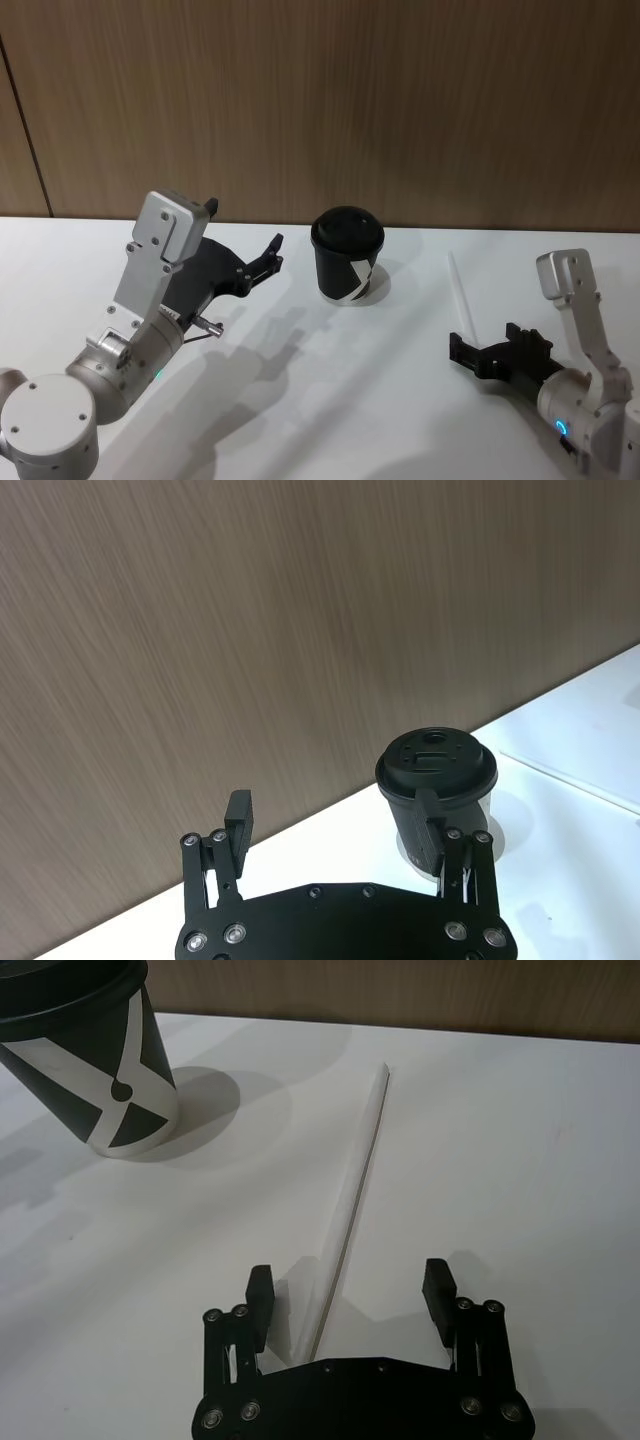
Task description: Pick up the straw with one hand, pass it to the other hand, and insert it into the cup.
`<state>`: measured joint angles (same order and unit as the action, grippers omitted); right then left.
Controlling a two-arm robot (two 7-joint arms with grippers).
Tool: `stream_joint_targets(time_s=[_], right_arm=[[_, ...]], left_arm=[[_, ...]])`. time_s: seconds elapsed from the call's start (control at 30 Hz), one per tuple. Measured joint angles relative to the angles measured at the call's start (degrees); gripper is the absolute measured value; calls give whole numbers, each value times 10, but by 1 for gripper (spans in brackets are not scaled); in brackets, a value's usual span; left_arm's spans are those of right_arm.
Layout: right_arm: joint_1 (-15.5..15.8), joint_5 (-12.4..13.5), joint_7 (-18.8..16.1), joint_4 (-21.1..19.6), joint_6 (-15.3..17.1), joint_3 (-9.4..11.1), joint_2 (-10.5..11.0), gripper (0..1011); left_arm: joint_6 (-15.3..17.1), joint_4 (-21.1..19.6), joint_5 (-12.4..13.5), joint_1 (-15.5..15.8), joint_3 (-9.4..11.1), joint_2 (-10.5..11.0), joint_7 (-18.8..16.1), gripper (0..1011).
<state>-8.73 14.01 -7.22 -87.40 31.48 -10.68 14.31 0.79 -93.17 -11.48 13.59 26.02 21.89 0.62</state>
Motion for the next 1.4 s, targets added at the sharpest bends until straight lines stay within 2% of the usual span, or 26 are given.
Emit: stream_joint_targets(time_s=[0.07, 0.17, 0.2, 0.23, 1.4], right_arm=[[0, 0, 0, 0, 0, 0, 0, 919], [0, -1, 1, 0, 1, 1, -1, 824], [0, -1, 2, 0, 1, 1, -1, 824], [-1, -1, 2, 1, 2, 1, -1, 777], [0, -2, 2, 1, 4, 1, -4, 535]], left_arm=[[0, 0, 0, 0, 0, 0, 0, 1000], [0, 0, 0, 0, 0, 0, 0, 1000], [0, 0, 0, 0, 0, 0, 0, 1000], [0, 0, 0, 0, 0, 0, 0, 1000], [0, 0, 0, 0, 0, 0, 0, 1000]])
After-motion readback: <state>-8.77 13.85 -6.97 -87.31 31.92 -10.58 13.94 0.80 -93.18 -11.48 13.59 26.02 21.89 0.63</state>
